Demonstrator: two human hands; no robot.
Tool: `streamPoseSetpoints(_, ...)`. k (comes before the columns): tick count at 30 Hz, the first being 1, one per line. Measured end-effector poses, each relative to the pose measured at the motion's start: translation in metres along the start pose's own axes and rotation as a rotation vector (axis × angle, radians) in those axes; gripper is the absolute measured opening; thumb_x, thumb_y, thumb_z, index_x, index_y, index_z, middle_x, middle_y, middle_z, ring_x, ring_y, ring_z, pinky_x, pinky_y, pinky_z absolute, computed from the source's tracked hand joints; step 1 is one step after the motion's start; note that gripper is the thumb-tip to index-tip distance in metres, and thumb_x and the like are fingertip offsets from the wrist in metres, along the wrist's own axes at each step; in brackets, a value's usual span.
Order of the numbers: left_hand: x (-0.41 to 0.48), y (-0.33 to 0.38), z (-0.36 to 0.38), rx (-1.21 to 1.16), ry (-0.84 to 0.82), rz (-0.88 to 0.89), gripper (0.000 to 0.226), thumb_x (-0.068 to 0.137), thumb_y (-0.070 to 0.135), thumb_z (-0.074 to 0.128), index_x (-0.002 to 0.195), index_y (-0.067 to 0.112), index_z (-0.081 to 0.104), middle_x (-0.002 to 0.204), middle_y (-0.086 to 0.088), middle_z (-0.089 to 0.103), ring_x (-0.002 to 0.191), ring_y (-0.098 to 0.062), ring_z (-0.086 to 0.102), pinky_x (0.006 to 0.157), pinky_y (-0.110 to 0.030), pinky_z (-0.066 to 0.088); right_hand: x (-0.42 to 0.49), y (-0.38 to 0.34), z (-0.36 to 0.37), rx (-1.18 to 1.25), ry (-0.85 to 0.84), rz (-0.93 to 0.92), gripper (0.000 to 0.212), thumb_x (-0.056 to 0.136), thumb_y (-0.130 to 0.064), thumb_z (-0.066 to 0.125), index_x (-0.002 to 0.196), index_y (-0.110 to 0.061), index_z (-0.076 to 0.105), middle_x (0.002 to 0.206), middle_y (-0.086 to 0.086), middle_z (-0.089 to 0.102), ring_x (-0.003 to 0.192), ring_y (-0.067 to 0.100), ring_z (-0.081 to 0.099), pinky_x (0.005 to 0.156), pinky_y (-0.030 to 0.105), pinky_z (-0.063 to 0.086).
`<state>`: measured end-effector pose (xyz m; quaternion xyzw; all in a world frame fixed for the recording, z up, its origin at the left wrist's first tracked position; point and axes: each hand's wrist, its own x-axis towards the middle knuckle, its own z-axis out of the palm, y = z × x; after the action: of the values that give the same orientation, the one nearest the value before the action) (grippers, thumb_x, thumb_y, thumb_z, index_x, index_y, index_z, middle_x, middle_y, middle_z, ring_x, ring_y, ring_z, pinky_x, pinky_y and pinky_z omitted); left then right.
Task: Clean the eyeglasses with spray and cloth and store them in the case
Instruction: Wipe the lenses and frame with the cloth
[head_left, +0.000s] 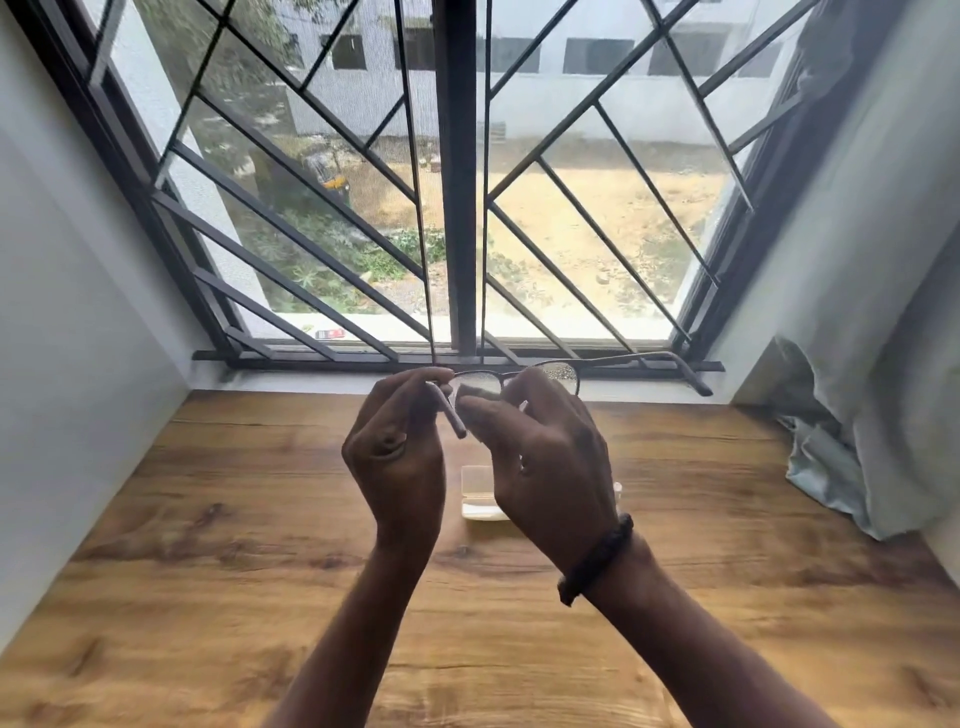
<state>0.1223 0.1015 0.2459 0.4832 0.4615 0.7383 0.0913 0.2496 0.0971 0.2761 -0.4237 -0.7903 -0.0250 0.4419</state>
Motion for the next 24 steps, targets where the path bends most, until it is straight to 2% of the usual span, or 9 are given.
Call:
streamPoseSetpoints(4, -0.002, -0.003, -0.003, 0.012, 0.002, 0.000, 0.019, 0.089, -0.013, 0.067, 0.094, 0.003, 0.076, 0.093, -0.007, 0.073, 0.089, -0.022, 0.070, 0.074, -0.044, 0.057, -0.004, 0.013, -0.001, -0.050, 0.051, -0.009, 0.011, 0.094, -0.014, 0.069, 0.098, -0.021, 0.077, 0.086, 0.001, 0.059, 0.078, 0.022, 0.055, 0.062, 0.041, 0.047)
streamPoseSetpoints(8, -0.003, -0.003, -0.007, 0.037, -0.001, 0.040, 0.015, 0.090, -0.014, 0.066, 0.093, -0.002, 0.076, 0.092, -0.010, 0.073, 0.087, -0.022, 0.070, 0.074, -0.039, 0.056, -0.010, 0.023, -0.010, 0.044, 0.227, 0.007, 0.012, 0.093, -0.011, 0.071, 0.101, -0.015, 0.079, 0.086, 0.004, 0.064, 0.075, 0.025, 0.062, 0.062, 0.045, 0.050)
streamPoseSetpoints(13, -0.001, -0.002, -0.008, 0.047, 0.016, 0.066, 0.020, 0.090, -0.022, 0.060, 0.094, -0.008, 0.074, 0.093, -0.011, 0.071, 0.086, -0.002, 0.068, 0.071, -0.023, 0.054, -0.015, 0.036, -0.017, 0.036, 0.335, 0.120, 0.014, 0.096, -0.016, 0.067, 0.104, -0.013, 0.078, 0.083, 0.002, 0.067, 0.072, 0.025, 0.064, 0.059, 0.046, 0.052)
streamPoseSetpoints(16, -0.002, -0.003, -0.008, 0.024, 0.005, 0.072, 0.025, 0.089, -0.026, 0.057, 0.095, -0.008, 0.073, 0.094, -0.010, 0.071, 0.086, -0.006, 0.068, 0.073, -0.027, 0.055, -0.015, 0.042, -0.014, -0.041, 0.371, 0.147, 0.014, 0.095, -0.019, 0.068, 0.103, -0.016, 0.079, 0.082, 0.000, 0.071, 0.072, 0.024, 0.067, 0.063, 0.042, 0.053)
streamPoseSetpoints(19, -0.002, -0.002, -0.007, 0.016, 0.008, 0.067, 0.028, 0.089, -0.026, 0.056, 0.096, -0.006, 0.074, 0.093, -0.008, 0.071, 0.085, -0.008, 0.068, 0.073, -0.030, 0.056, -0.014, 0.045, -0.011, -0.054, 0.366, 0.167, 0.017, 0.097, -0.024, 0.065, 0.105, -0.019, 0.078, 0.081, -0.001, 0.073, 0.070, 0.023, 0.069, 0.061, 0.040, 0.054)
streamPoseSetpoints(22, -0.002, 0.000, -0.008, 0.030, 0.004, 0.077, 0.021, 0.090, -0.021, 0.058, 0.096, -0.007, 0.074, 0.094, -0.004, 0.071, 0.087, -0.005, 0.068, 0.073, -0.029, 0.055, -0.014, 0.044, -0.007, -0.028, 0.330, 0.230, 0.018, 0.094, -0.028, 0.069, 0.109, -0.025, 0.078, 0.087, -0.004, 0.077, 0.071, 0.019, 0.073, 0.058, 0.037, 0.056)
streamPoseSetpoints(24, -0.002, 0.000, -0.007, 0.034, 0.001, 0.076, 0.017, 0.092, -0.016, 0.061, 0.096, -0.007, 0.074, 0.094, -0.003, 0.071, 0.087, -0.010, 0.069, 0.073, -0.034, 0.057, -0.016, 0.042, -0.004, -0.002, 0.307, 0.239, 0.020, 0.093, -0.029, 0.071, 0.111, -0.025, 0.078, 0.090, -0.005, 0.079, 0.073, 0.016, 0.075, 0.058, 0.035, 0.057)
